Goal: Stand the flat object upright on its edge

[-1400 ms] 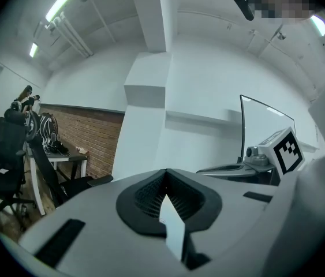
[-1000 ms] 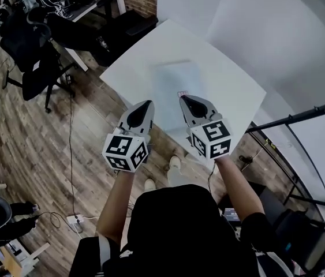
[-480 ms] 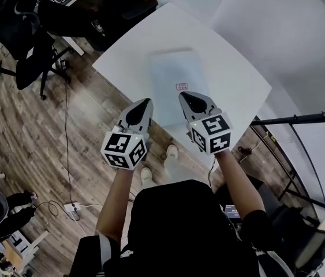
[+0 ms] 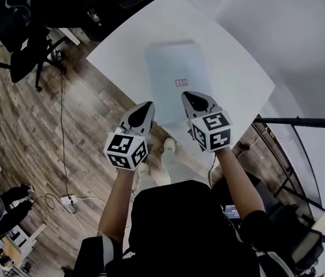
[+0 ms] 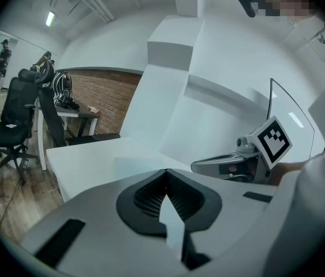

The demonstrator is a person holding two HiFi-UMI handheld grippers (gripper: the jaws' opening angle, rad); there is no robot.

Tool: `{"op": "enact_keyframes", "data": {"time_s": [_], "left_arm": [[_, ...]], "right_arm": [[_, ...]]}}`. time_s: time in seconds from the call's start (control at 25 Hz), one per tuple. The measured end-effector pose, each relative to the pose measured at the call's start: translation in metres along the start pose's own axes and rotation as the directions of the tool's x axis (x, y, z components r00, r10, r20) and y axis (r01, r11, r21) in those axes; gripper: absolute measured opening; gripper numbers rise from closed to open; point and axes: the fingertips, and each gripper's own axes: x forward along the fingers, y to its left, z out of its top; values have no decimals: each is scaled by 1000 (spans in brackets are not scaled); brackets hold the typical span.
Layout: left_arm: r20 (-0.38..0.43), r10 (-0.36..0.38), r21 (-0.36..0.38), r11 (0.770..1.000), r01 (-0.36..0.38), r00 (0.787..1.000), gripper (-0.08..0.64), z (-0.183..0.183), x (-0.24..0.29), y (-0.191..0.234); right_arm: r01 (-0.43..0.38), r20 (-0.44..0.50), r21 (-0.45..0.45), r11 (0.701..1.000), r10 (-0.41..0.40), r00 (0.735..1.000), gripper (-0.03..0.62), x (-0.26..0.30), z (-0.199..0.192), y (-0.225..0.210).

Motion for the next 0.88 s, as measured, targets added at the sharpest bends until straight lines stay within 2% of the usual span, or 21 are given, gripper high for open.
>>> {"op": "enact_keyframes", "data": {"time_s": [0.2,0.72,0.88], "left_arm": [[-30,12,-17,1000,-12,999,11,-19,2,8],[-70,53,-60,997,-57,996,11,-43,8,26],[-85,54,-70,996,-60,995,11,-51,13,28]], "right_arm": [[11,-62,-23,1000,-12,998,41,16,-16,-5],[-1,-154,-8,1000,0,988,47,52,-43,-21],[-9,-189,3,1000,10,982,116,61,-52,-27]]}}
